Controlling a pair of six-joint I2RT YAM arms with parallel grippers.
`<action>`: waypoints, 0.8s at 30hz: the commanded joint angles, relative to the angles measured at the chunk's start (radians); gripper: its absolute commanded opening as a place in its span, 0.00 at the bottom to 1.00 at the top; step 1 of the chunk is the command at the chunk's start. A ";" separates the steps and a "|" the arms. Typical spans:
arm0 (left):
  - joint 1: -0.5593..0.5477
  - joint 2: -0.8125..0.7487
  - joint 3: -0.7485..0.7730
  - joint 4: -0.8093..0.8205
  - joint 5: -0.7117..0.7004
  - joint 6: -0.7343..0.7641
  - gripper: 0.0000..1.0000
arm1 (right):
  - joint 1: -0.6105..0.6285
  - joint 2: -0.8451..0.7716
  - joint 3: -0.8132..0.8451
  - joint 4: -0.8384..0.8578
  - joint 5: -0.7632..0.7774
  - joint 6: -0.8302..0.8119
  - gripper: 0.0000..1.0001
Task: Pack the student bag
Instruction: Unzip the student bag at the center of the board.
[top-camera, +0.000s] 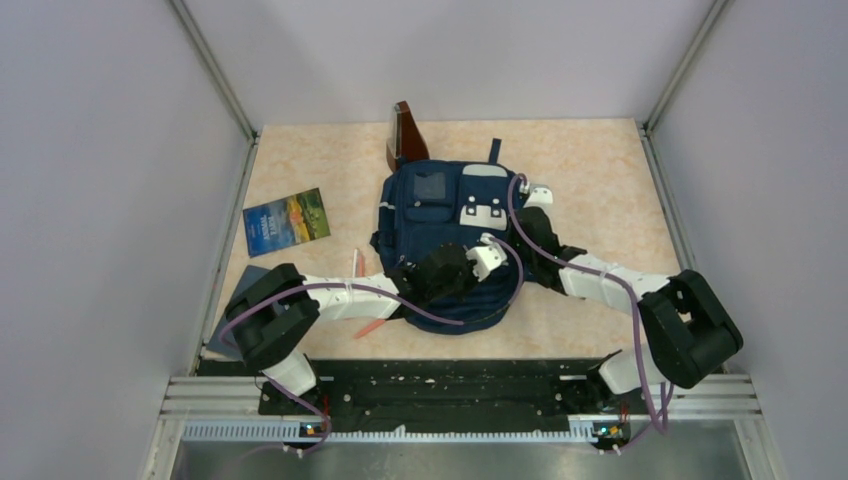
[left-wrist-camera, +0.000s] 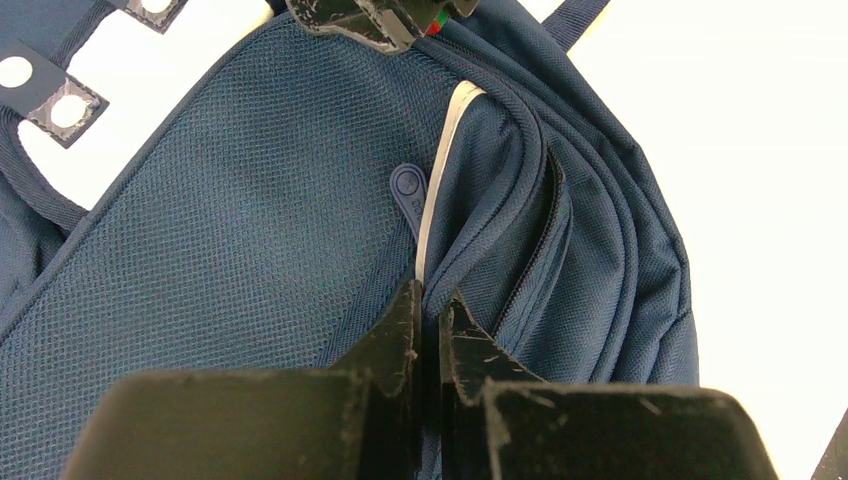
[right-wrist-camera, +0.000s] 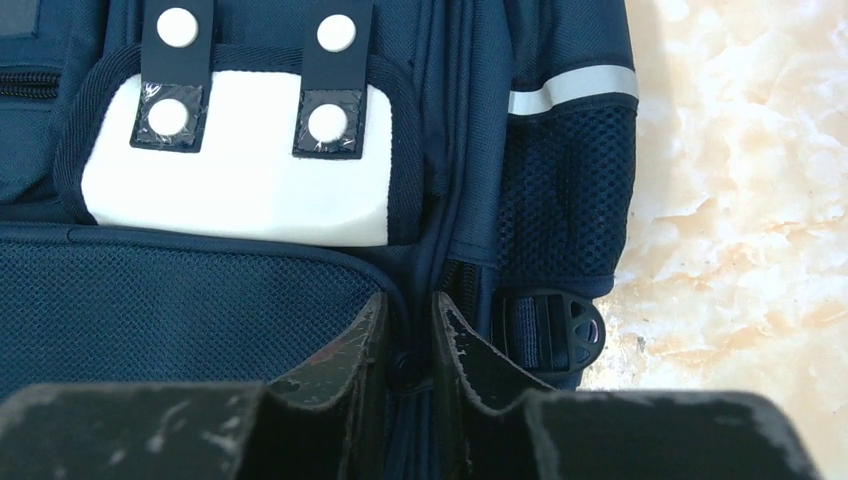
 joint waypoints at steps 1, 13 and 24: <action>0.007 -0.028 -0.019 -0.028 -0.024 -0.039 0.00 | -0.001 0.009 0.026 -0.014 0.111 -0.016 0.15; 0.016 -0.033 -0.005 -0.041 -0.101 -0.075 0.00 | -0.001 -0.077 -0.028 -0.077 0.200 0.003 0.00; 0.060 -0.018 0.030 -0.053 -0.096 -0.145 0.00 | 0.036 -0.262 -0.200 0.058 0.017 -0.130 0.00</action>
